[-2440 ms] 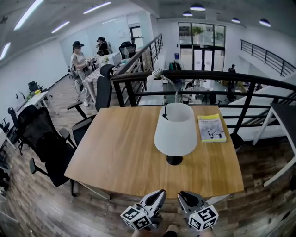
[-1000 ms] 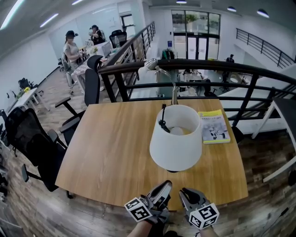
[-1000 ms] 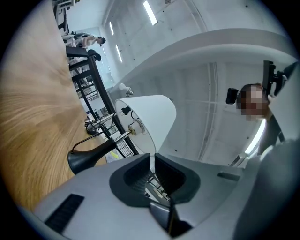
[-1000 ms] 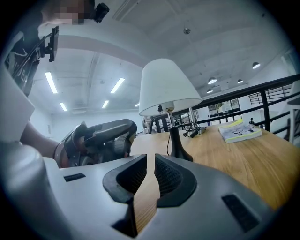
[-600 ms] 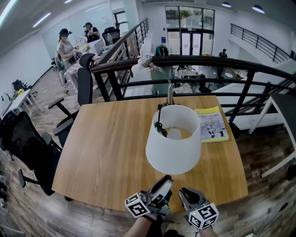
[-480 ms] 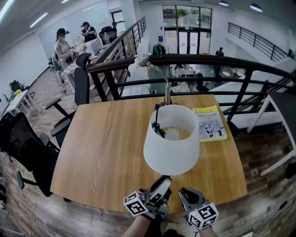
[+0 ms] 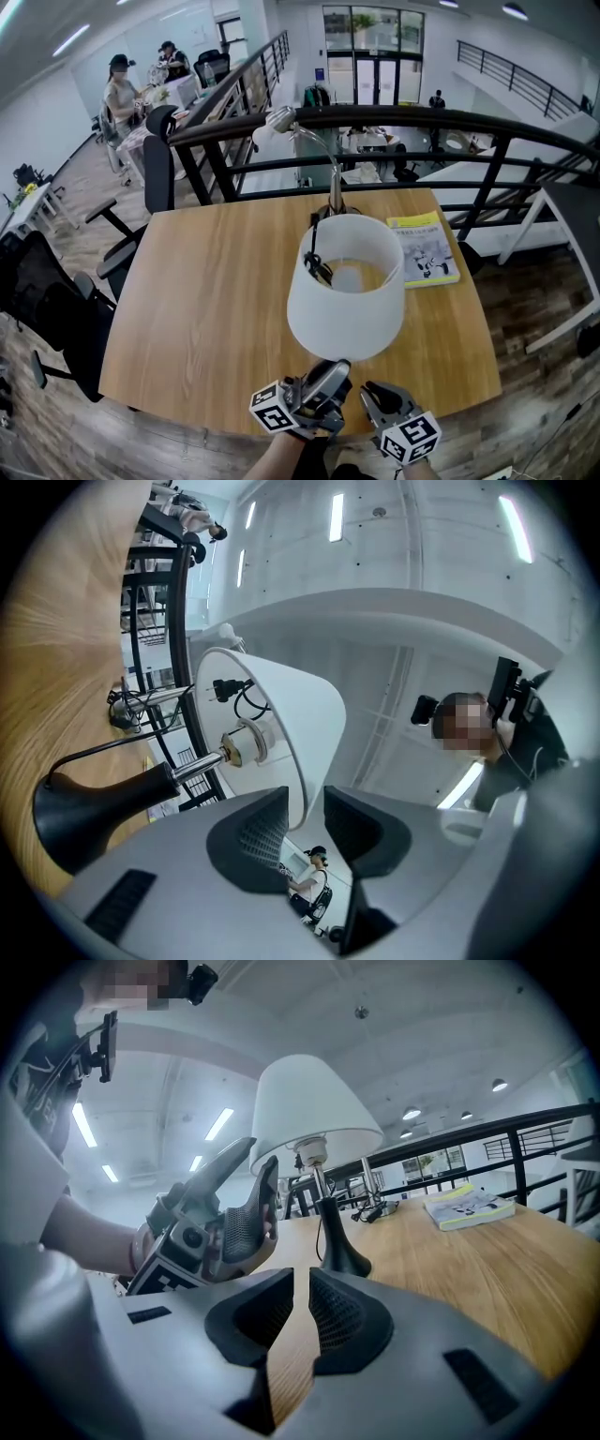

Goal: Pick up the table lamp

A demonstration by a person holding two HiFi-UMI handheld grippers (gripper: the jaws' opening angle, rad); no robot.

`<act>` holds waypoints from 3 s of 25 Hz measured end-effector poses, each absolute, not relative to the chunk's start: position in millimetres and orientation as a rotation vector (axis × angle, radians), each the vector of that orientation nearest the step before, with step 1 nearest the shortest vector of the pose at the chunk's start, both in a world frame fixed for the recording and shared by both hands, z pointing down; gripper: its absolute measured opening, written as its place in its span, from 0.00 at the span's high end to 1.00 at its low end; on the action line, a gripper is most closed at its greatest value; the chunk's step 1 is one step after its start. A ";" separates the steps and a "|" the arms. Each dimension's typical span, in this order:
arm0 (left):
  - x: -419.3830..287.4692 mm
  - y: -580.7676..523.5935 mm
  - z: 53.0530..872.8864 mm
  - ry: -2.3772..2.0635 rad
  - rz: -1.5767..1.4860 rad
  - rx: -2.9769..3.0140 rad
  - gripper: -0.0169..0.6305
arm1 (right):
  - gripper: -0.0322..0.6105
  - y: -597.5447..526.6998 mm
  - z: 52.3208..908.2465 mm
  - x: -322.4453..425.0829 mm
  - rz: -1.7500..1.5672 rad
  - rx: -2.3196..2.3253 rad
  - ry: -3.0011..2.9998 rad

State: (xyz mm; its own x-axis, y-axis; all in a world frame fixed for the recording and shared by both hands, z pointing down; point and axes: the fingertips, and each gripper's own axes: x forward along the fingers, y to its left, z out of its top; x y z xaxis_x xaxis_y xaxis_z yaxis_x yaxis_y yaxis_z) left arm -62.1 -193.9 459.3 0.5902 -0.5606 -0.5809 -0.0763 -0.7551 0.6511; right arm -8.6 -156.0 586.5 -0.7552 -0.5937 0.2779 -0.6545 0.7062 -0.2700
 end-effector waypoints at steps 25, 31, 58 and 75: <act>-64.3 -217.2 422.9 -0.363 -1.171 2.343 0.93 | 0.85 -176.1 582.8 -19.0 0.520 1.017 -2.745; -70.2 -231.7 416.2 -0.387 -1.164 2.343 0.94 | 0.85 -190.3 575.2 -23.8 0.510 1.020 -2.758; -129.4 -301.5 401.1 -0.350 -1.301 2.162 0.96 | 0.74 -301.7 567.9 -83.8 0.417 1.049 -2.610; -125.0 -310.6 397.9 -0.268 -1.270 2.125 0.96 | 0.71 -337.7 574.7 -109.3 0.421 1.072 -2.564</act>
